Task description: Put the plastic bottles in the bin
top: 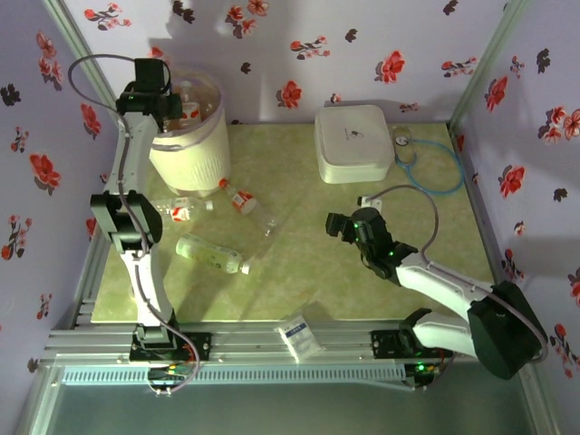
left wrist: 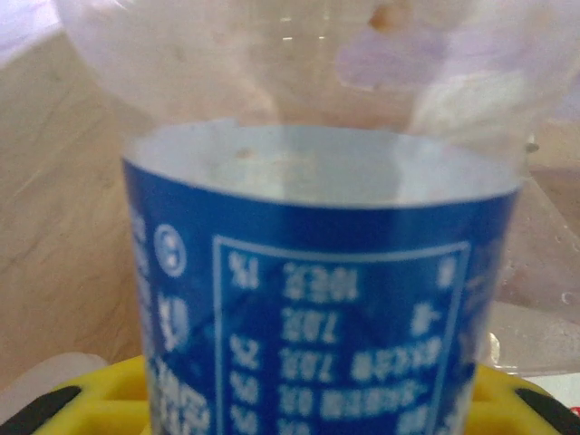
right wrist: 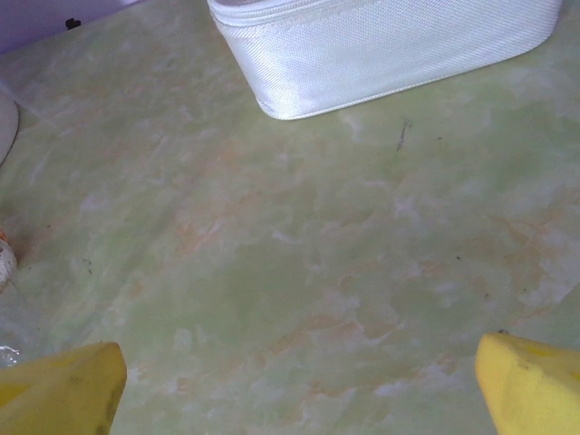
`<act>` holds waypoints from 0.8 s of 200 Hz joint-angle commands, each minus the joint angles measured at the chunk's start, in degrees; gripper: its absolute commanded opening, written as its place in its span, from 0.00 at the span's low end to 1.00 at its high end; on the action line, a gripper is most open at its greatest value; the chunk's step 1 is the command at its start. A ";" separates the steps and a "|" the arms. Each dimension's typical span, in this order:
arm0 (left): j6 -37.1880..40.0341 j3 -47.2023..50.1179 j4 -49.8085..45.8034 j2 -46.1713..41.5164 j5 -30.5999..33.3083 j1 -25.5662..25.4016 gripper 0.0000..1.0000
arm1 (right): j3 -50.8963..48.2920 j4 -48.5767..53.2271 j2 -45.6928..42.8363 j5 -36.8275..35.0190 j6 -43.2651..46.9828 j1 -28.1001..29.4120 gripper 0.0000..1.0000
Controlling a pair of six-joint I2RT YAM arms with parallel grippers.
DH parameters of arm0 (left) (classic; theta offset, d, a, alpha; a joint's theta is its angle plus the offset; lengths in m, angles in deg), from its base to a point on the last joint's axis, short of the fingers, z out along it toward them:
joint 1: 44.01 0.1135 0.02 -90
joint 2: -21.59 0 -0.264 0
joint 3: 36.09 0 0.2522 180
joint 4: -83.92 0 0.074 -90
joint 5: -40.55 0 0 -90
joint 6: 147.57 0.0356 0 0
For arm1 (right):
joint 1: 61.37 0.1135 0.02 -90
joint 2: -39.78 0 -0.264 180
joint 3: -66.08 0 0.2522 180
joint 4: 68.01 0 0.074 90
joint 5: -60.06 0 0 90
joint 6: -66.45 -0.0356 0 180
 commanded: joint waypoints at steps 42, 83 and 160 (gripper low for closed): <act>-1.22 3.11 -6.69 2.53 -10.58 0.14 0.49 | 1.09 -1.56 1.55 1.81 1.43 -0.46 0.99; -1.19 -1.65 -7.00 -1.42 -10.84 0.09 0.90 | 1.81 -1.48 1.44 1.87 2.45 -0.56 0.99; 1.60 -6.09 -8.95 -6.83 -5.96 0.17 0.94 | 2.08 -3.14 1.49 2.63 2.46 -1.43 0.99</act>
